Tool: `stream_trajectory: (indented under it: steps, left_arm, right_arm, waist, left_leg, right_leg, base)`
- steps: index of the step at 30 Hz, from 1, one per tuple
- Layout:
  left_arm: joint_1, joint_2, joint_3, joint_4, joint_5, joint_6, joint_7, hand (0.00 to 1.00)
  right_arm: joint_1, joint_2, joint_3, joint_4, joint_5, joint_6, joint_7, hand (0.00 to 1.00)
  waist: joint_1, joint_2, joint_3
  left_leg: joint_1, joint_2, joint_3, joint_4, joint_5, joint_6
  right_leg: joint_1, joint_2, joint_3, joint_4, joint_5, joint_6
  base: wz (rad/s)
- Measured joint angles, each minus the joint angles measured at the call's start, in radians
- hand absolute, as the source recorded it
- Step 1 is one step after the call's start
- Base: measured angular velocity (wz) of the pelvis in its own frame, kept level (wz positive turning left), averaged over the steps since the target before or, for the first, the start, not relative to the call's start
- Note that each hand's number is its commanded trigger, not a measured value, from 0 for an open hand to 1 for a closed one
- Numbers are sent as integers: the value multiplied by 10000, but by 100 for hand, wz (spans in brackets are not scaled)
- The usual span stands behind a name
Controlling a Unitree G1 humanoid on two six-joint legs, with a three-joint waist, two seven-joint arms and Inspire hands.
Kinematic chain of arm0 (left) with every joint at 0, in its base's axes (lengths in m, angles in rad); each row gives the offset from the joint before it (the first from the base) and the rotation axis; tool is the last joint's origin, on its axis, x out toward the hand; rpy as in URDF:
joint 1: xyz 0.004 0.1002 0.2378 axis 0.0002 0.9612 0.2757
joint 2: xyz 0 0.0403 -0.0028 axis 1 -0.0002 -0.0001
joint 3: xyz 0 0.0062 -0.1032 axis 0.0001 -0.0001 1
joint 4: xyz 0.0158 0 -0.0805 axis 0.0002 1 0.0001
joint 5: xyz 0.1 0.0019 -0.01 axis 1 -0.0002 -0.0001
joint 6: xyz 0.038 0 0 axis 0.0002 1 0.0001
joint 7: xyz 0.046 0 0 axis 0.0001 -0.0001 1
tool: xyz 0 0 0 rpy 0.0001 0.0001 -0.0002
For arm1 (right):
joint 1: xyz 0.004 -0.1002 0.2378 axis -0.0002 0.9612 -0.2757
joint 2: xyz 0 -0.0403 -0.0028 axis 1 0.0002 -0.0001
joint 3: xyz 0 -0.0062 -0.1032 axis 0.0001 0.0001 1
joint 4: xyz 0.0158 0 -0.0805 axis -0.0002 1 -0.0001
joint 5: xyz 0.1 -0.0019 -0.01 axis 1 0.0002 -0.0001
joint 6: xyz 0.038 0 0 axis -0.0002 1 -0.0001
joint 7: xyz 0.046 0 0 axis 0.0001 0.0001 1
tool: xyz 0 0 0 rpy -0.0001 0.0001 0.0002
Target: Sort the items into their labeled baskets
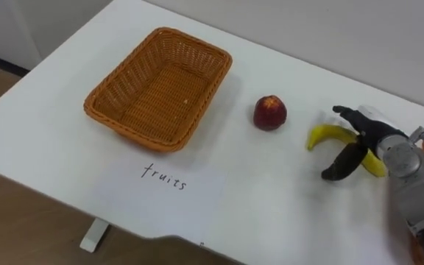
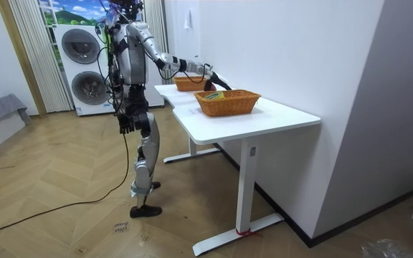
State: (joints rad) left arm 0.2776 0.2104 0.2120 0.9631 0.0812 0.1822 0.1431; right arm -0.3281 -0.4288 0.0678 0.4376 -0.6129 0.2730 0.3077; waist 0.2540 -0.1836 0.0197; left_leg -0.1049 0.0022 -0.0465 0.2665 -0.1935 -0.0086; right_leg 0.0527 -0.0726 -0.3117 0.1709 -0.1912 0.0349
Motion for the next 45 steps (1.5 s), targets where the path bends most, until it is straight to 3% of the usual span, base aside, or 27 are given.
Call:
stream_trajectory:
  steps: [3, 4, 5, 6, 12, 21, 27, 34, 39, 43, 45]
  left_arm:
    - [-8, 65, -20, 45, -1, 6, 3, 0]
    - [-9, 65, -49, 46, 0, 28, -5, 0]
    - [-11, 65, -74, 46, 1, 60, -21, 0]
    - [-15, 65, -82, 46, 1, 79, -28, 0]
    - [-85, 101, -91, 90, 5, 129, -277, 0]
    - [-194, 468, -607, 88, 0, 67, -453, 0]
    - [-234, 476, -718, 81, -1, 47, -476, 0]
    - [-273, 489, -829, 76, 8, 0, -475, 0]
    - [-313, 526, -975, 123, 5, -50, -519, 0]
    - [-523, 533, -970, 358, 5, -105, -567, 0]
    - [-522, 533, -970, 364, 1, -151, -566, 0]
  right_arm:
    - [-270, -69, 96, 536, 392, 20, -44, 0]
    - [-418, -126, 222, 765, 621, 61, -43, 76]
    - [-550, -168, 326, 1007, 857, 75, -38, 96]
    - [-613, -186, 381, 1143, 1009, 81, -29, 100]
    - [-923, -388, 681, 1746, 1353, 76, 486, 100]
    - [-1232, -703, 1169, 2262, 1777, -20, 454, 100]
    - [-1198, -965, 1383, 2270, 2143, -7, 841, 100]
    - [-1200, -997, 1381, 2252, 2278, -2, 990, 100]
    - [-1194, -1001, 1382, 2096, 2250, 2, 1100, 100]
    - [-1076, -998, 1481, 1574, 2236, -17, 1160, 100]
    - [-950, -998, 1483, 1249, 2224, -44, 1160, 100]
  waist:
    - [-2, -11, -12]
    - [0, -22, -19]
    - [10, -30, -26]
    - [13, -35, -29]
    - [37, -69, -37]
    - [70, -114, -9]
    - [244, -156, 13]
    - [236, -162, 9]
    - [231, -181, -5]
    - [226, -293, -85]
    - [221, -301, -83]
  left_leg:
    - [-18, -4, -3, -11, 0, 0]
    - [-17, -4, -3, 3, 1, 0]
    - [5, -3, -4, 5, 2, 0]
    - [24, -3, -12, 5, 2, 0]
    - [118, -5, -132, 12, 10, -16]
    - [137, -5, -218, 25, 14, -30]
    - [121, -4, -222, 53, 9, -38]
    - [108, -4, -222, 16, 9, -38]
    - [100, -3, -217, -4, 10, -40]
    - [136, -4, -208, -49, 33, -58]
    - [133, -2, -219, 12, 33, -58]
  right_leg:
    - [15, 1, -1, 1, 1, -2]
    - [30, 1, -3, 2, 2, -3]
    - [52, 1, -22, 2, 2, -3]
    - [71, 0, -40, 2, 2, -3]
    - [163, 12, -183, -4, 3, -6]
    - [177, 38, -240, -24, 5, -8]
    - [178, 40, -244, -24, 5, -8]
    - [176, 40, -256, -17, 5, -8]
    - [141, 40, -242, -20, 5, -8]
    - [125, 39, -189, -24, 6, -10]
    - [152, 40, -171, -23, 6, -9]
  base:
    - [0]
    - [0]
    - [0]
    - [6]
    - [4]
    - [0]
    - [0]
    - [0]
    - [0]
    - [0]
    - [0]
